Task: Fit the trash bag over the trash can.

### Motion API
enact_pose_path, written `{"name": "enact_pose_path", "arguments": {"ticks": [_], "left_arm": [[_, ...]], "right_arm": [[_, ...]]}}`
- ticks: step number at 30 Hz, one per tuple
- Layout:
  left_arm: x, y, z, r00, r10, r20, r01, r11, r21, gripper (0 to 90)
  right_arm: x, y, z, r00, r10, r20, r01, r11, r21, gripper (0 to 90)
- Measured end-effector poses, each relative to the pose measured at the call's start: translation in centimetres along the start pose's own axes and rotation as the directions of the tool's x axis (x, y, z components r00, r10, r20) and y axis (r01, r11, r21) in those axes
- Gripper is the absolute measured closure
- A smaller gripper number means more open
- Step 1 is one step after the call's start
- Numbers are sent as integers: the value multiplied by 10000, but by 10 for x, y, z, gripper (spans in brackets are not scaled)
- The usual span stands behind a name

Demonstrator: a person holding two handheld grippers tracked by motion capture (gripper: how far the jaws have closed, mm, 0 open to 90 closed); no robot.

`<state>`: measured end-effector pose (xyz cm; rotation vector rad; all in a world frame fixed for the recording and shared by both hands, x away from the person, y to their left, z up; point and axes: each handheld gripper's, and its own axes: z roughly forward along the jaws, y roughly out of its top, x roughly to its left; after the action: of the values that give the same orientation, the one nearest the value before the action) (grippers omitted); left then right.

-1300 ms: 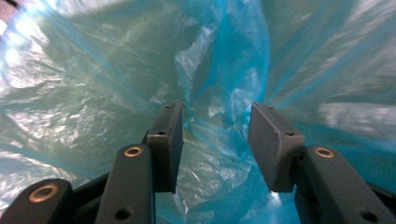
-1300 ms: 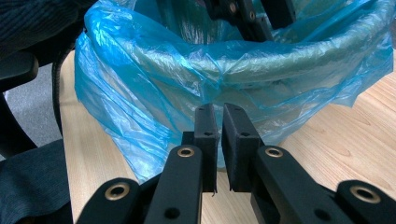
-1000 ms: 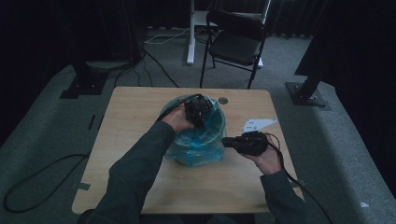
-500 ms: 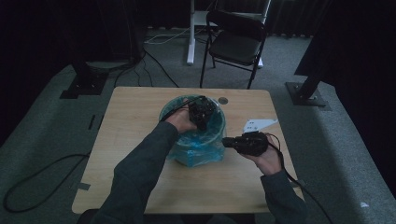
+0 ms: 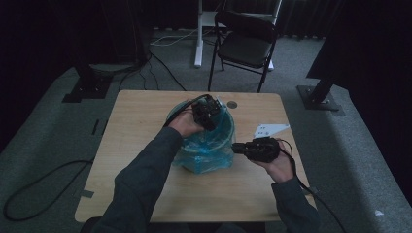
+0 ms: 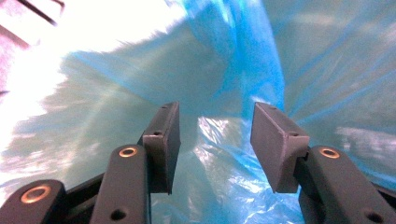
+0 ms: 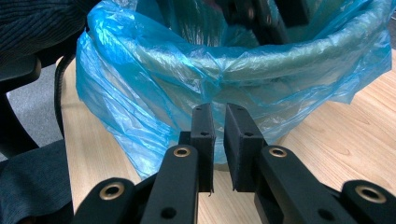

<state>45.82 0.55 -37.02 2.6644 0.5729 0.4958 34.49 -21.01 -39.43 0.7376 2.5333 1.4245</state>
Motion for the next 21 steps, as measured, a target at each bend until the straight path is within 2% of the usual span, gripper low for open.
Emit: {"name": "enact_pose_path", "arguments": {"ticks": [1, 2, 3, 4, 5, 6, 8, 9, 10, 11, 12, 14, 15, 16, 17, 18, 19, 20, 21], "left_arm": [[2, -3, -7, 9998, -122, -126, 117, 9991, -396, 526], [2, -3, -7, 9998, -122, -126, 117, 9991, -396, 526], [4, -7, -15, 9990, -316, -321, 289, 9962, -818, 527], [4, -7, -15, 9990, -316, -321, 289, 9962, -818, 532], [6, -12, -23, 9980, -459, -437, 400, 9909, -1283, 536], [6, -12, -23, 9980, -459, -437, 400, 9909, -1283, 536], [8, -17, -31, 9960, -704, -545, 600, 9831, -1731, 537], [10, -23, -38, 9940, -870, -669, 712, 9751, -2101, 552], [10, -23, -38, 9940, -870, -669, 712, 9751, -2101, 552], [13, -30, -45, 9905, -1158, -746, 943, 9650, -2449, 552], [13, -30, -45, 9905, -1158, -746, 943, 9650, -2449, 553], [16, -40, -54, 9840, -1542, -889, 1216, 9472, -2965, 554], [16, -40, -54, 9840, -1542, -889, 1216, 9472, -2965, 554], [17, -48, -60, 9767, -1862, -1071, 1400, 9298, -3403, 554], [19, -54, -65, 9717, -2136, -1008, 1626, 9145, -3706, 554], [21, -62, -72, 9612, -2487, -1191, 1816, 8960, -4052, 554], [21, -62, -72, 9612, -2487, -1191, 1816, 8960, -4052, 554], [24, -70, -77, 9534, -2735, -1277, 1977, 8855, -4206, 554], [25, -74, -80, 9488, -2838, -1385, 2019, 8824, -4250, 551]], "right_arm": [[0, 0, 0, 10000, -2, 17, 2, 10000, -35, 809], [0, 0, 0, 10000, -2, 17, 2, 10000, -35, 809], [0, 0, -1, 10000, 31, 57, -31, 10000, -54, 800], [0, 0, -1, 10000, 31, 57, -31, 10000, -54, 800], [-1, 0, -3, 9999, 61, 106, -60, 9999, -85, 793], [-1, 0, -3, 9999, 61, 106, -60, 9999, -85, 793], [-1, 0, -3, 9999, 77, 138, -75, 9999, -137, 785], [-1, 0, -4, 9998, 80, 164, -78, 9998, -159, 779], [-1, 0, -4, 9998, 80, 164, -78, 9998, -159, 779], [-1, 0, -4, 9998, 83, 185, -80, 9998, -188, 773], [-1, 0, -4, 9998, 83, 185, -80, 9998, -188, 773], [-1, 0, -5, 9997, 102, 208, -98, 9998, -200, 771], [-1, 0, -5, 9997, 102, 208, -98, 9998, -200, 771], [-2, 0, -5, 9997, 115, 224, -111, 9997, -200, 769], [-3, -1, -6, 9996, 131, 256, -125, 9996, -237, 766], [-3, -1, -6, 9995, 152, 269, -145, 9996, -251, 766], [-3, -1, -6, 9995, 152, 269, -145, 9996, -251, 766], [-3, -1, -7, 9995, 175, 279, -167, 9995, -285, 764], [-3, -1, -7, 9994, 180, 292, -172, 9994, -285, 764]]}}
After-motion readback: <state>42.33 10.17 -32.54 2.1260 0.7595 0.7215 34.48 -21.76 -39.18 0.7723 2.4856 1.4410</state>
